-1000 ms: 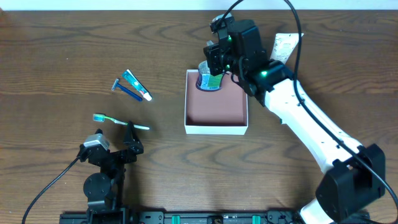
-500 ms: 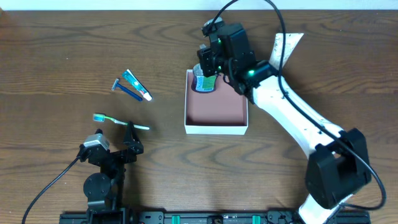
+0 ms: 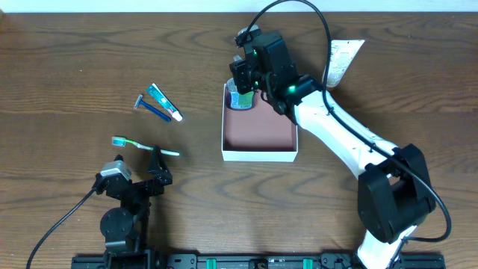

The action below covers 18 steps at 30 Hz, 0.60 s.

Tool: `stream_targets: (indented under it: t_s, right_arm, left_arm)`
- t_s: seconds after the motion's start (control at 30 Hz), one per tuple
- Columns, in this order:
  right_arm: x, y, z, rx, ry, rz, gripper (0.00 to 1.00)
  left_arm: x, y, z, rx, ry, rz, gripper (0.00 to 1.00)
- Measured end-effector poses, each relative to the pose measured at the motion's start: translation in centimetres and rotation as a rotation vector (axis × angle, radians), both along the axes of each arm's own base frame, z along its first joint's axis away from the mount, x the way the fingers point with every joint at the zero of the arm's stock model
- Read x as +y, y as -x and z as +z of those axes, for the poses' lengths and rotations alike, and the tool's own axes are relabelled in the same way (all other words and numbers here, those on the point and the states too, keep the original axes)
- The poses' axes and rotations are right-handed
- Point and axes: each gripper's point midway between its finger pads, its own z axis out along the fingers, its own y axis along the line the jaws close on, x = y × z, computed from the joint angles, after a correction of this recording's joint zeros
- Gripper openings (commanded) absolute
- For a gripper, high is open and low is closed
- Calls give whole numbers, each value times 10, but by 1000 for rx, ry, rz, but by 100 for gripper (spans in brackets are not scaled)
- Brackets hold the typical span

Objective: Pack container
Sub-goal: 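Carry the soap bottle into the box and release it upright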

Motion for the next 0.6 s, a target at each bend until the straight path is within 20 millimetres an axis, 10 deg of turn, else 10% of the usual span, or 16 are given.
stream_targets:
  t_s: [0.6]
  right_arm:
    - [10,0,-11,14,-11,7,55]
  left_arm:
    - [0,0,0,0,0,0,98]
